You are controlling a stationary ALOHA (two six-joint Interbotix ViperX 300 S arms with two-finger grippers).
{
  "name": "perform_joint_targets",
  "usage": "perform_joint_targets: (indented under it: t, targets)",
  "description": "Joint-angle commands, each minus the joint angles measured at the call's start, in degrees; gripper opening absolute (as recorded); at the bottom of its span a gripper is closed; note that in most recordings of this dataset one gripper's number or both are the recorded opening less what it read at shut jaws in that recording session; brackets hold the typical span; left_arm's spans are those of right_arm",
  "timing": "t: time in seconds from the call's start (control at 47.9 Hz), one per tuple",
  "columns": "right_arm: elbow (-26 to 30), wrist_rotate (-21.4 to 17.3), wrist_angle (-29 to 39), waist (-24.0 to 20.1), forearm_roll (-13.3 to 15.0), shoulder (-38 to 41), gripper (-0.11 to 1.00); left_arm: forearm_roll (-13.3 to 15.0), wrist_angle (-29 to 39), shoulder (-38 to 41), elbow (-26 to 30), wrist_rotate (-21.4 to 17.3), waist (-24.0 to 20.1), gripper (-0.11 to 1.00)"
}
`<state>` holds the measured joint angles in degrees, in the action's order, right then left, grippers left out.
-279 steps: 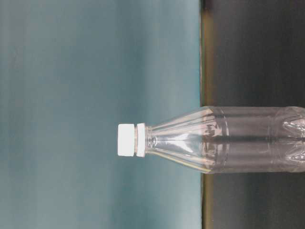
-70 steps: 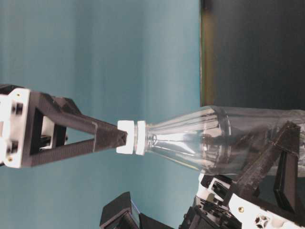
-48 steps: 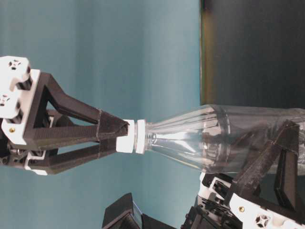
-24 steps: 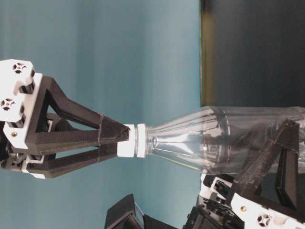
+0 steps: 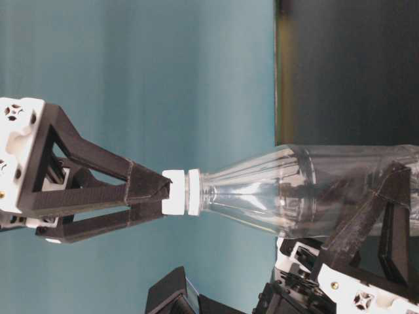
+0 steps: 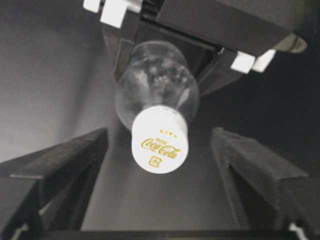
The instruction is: Open the bottle cap by holding the bottle with the left arm and twisting the cap with the right arm.
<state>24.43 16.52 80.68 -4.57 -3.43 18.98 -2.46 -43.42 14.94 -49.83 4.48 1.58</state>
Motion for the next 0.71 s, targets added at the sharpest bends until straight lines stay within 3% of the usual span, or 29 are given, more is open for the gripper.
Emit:
perform_joint_targets:
  t: [0.0,0.104,0.188,0.355,0.48,0.605,0.689]
  targets:
    - [0.53,-2.11,0.0,-1.14,0.0,-1.85,0.82,-0.18,-0.09,0.09,0.35,0.26,-0.09,0.81]
    - [0.53,-6.15,0.26,-1.14,0.0,-3.34,0.8,-0.18,-0.09,0.09,0.26,0.18,-0.09,0.81]
    - [0.88,-13.01,0.62,-1.14,0.0,-4.48,0.8,-0.18,-0.09,0.09,0.09,0.18,-0.09,0.81]
    - [3.78,-38.85,3.78,-1.05,0.0,-4.39,0.8,-0.18,-0.09,0.09,0.35,0.35,0.0,0.81]
    - [5.45,-54.14,5.01,-1.14,0.09,-3.16,0.8,-0.18,-0.09,0.18,0.53,0.35,0.0,0.81]
    - [5.27,-61.52,4.39,-1.23,0.18,-2.55,0.8,-0.18,0.0,0.18,0.53,0.26,-0.09,0.81]
    - [4.66,-64.42,3.78,-1.23,0.18,-2.02,0.8,-0.18,0.35,0.09,0.53,0.26,0.0,0.81]
